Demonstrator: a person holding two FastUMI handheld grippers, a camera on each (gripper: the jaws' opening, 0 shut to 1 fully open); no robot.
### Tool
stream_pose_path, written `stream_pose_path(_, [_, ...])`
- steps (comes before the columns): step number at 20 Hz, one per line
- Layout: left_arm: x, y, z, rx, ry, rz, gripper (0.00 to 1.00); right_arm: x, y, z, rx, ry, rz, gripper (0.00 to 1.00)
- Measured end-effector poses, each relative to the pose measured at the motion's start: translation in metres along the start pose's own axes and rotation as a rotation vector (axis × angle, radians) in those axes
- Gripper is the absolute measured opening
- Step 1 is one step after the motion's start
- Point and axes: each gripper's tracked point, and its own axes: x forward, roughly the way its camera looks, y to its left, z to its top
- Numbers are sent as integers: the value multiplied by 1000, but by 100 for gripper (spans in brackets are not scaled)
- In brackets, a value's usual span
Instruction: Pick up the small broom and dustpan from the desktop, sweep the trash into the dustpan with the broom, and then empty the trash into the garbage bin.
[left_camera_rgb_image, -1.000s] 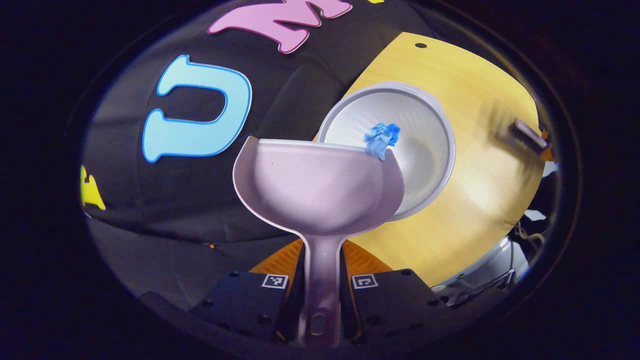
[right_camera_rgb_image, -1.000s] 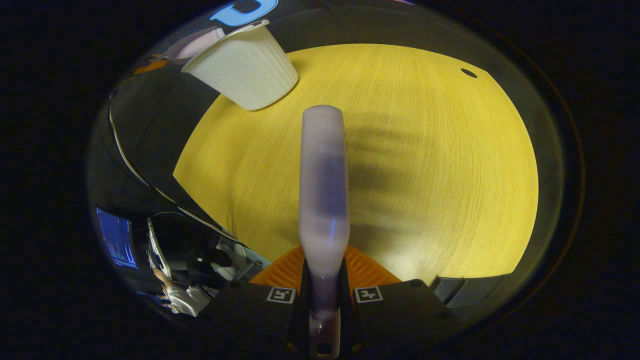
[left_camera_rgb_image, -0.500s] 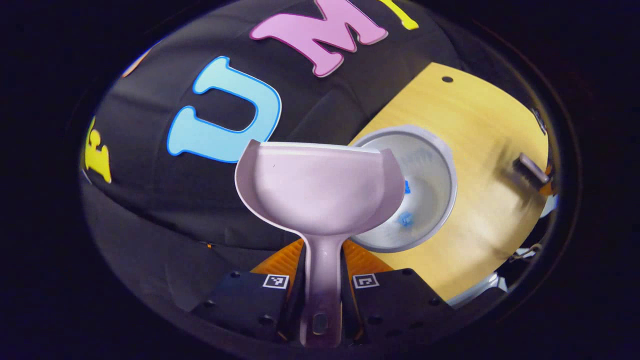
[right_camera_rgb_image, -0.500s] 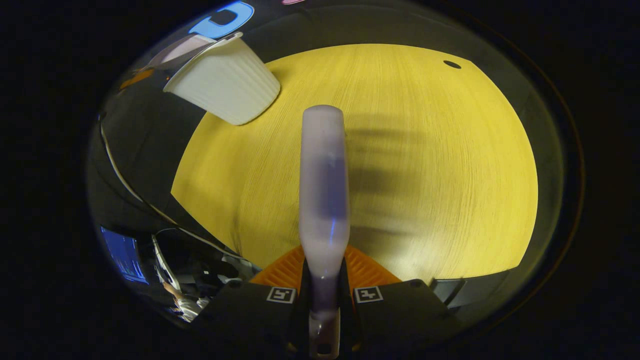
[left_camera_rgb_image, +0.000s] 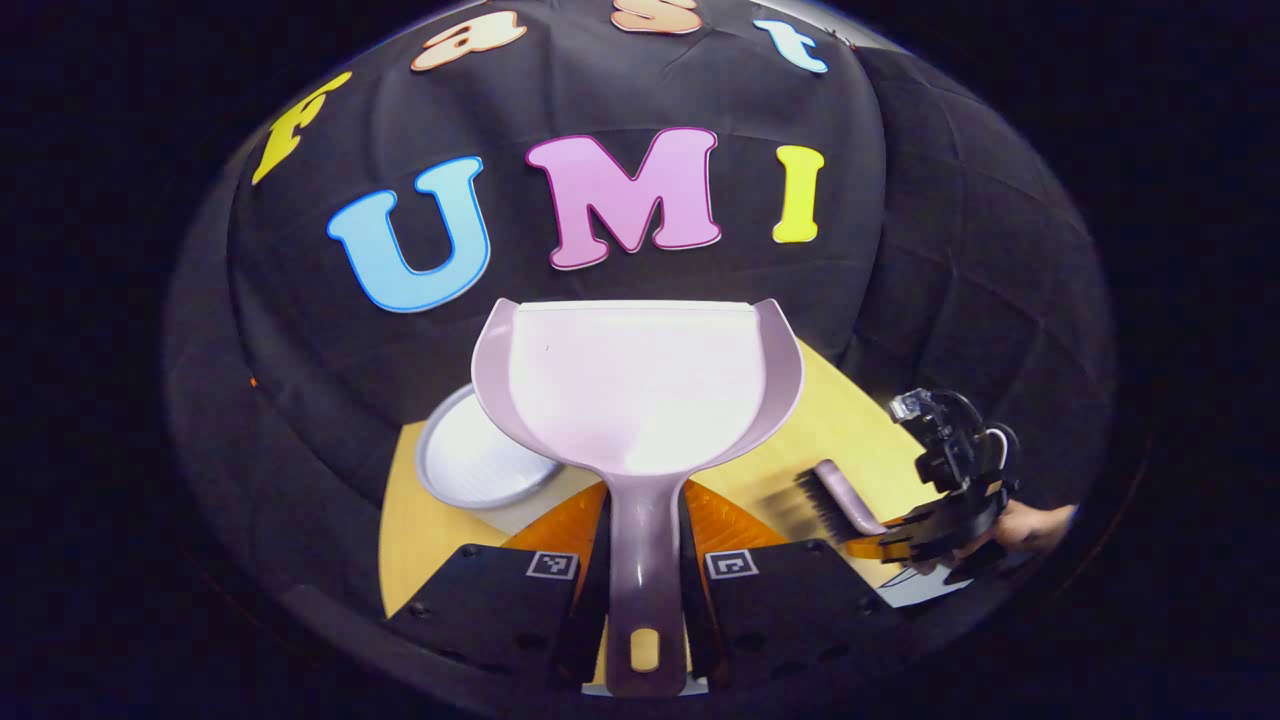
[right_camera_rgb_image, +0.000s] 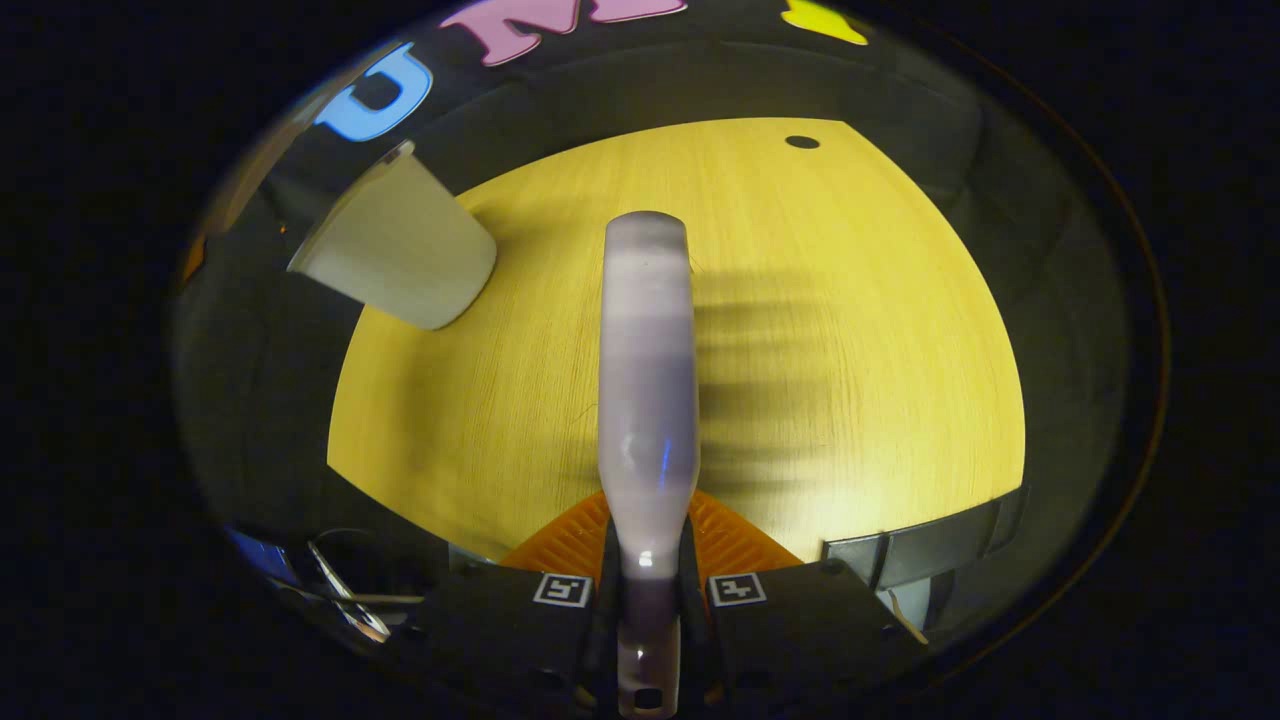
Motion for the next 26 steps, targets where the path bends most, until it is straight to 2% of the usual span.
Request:
stream_pose_path(2, [21, -24, -35, -1, 52, -27, 30, 1, -9, 0, 34, -10, -22, 28])
stream_pose_path(4, [43, -35, -71, 22, 122, -21, 30, 7, -18, -4, 20, 6, -57, 29])
stream_pose_path(6, [66, -38, -108, -8, 195, -15, 30, 18, -19, -8, 46, 8, -65, 28])
stream_pose_path(8, [88, -36, -143, -40, 246, 26, 30, 29, -16, -7, 102, -12, -53, 29])
stream_pose_path(11, [122, -42, -181, -106, 300, 21, 30, 49, -20, -18, 47, 38, -90, 28])
stream_pose_path(15, [162, -50, -197, -208, 307, 10, 30, 70, -26, -22, -27, 88, -153, 29])
stream_pose_path(19, [192, -55, -204, -196, 331, 24, 31, 75, -23, -17, -38, 132, -160, 29])
stream_pose_path(26, [174, -68, -216, -212, 360, 47, 32, 81, -15, -17, -39, 205, -144, 29])
